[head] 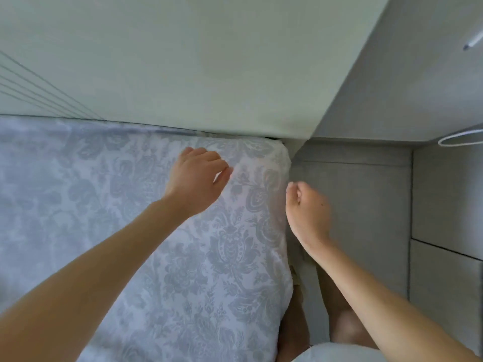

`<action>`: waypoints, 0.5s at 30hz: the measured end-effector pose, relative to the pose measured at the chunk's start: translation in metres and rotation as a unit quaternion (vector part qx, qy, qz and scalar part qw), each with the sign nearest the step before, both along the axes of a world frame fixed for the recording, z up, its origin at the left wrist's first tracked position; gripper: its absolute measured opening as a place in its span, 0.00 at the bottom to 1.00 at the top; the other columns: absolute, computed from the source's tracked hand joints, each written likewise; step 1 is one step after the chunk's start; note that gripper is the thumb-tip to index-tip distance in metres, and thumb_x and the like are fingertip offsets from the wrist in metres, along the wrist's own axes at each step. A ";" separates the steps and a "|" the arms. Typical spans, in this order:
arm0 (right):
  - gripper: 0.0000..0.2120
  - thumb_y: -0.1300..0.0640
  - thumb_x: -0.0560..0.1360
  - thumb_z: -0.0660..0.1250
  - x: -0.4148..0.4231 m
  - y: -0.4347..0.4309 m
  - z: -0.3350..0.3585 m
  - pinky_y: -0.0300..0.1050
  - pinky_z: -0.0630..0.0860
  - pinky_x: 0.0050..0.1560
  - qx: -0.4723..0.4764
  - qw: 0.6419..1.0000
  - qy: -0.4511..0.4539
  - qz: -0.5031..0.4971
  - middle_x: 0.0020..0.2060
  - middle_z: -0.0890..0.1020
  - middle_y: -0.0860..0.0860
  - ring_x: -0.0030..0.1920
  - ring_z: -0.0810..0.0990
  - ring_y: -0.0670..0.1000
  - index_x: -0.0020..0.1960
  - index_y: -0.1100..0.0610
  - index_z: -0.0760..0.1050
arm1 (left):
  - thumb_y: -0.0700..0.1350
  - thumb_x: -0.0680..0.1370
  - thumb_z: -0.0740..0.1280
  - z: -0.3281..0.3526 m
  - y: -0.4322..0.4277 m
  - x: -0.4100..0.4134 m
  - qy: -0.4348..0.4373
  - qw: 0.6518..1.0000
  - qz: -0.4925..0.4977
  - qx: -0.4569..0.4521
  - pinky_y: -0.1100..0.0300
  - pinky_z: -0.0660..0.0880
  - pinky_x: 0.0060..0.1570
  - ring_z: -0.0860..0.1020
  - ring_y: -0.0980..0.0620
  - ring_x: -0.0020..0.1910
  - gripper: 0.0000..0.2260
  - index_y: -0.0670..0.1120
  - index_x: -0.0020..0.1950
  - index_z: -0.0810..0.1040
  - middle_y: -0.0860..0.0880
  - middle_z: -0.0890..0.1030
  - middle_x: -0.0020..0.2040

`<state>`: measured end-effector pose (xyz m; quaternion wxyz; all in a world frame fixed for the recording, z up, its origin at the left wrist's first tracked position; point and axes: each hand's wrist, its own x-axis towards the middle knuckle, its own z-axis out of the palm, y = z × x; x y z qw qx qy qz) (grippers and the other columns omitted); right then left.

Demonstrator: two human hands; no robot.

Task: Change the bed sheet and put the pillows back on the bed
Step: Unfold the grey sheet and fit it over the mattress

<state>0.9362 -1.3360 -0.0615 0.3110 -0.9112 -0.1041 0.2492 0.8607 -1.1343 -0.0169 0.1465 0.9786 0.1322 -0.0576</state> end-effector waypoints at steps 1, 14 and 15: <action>0.19 0.56 0.81 0.56 0.001 0.017 0.015 0.45 0.60 0.28 0.040 0.998 -0.026 0.050 0.25 0.69 0.50 0.27 0.68 0.50 0.33 0.60 0.67 | 0.50 0.79 0.56 0.008 0.014 -0.017 0.004 0.997 0.073 0.014 0.54 0.68 0.44 0.77 0.44 0.36 0.19 0.44 0.37 0.81 0.48 0.81 0.36; 0.21 0.57 0.83 0.50 -0.086 0.293 0.098 0.39 0.58 0.69 0.042 0.790 -0.094 0.605 0.73 0.65 0.53 0.73 0.62 0.50 0.75 0.59 0.60 | 0.44 0.80 0.60 0.026 0.116 -0.242 0.019 0.795 0.601 -0.082 0.55 0.70 0.56 0.75 0.44 0.59 0.13 0.44 0.62 0.78 0.45 0.77 0.64; 0.22 0.57 0.83 0.49 -0.093 0.312 0.094 0.40 0.56 0.71 0.031 0.777 -0.099 0.621 0.75 0.61 0.53 0.75 0.59 0.50 0.76 0.59 0.57 | 0.44 0.81 0.59 0.023 0.124 -0.248 0.017 0.784 0.614 -0.089 0.55 0.69 0.58 0.74 0.44 0.61 0.14 0.44 0.63 0.77 0.46 0.75 0.66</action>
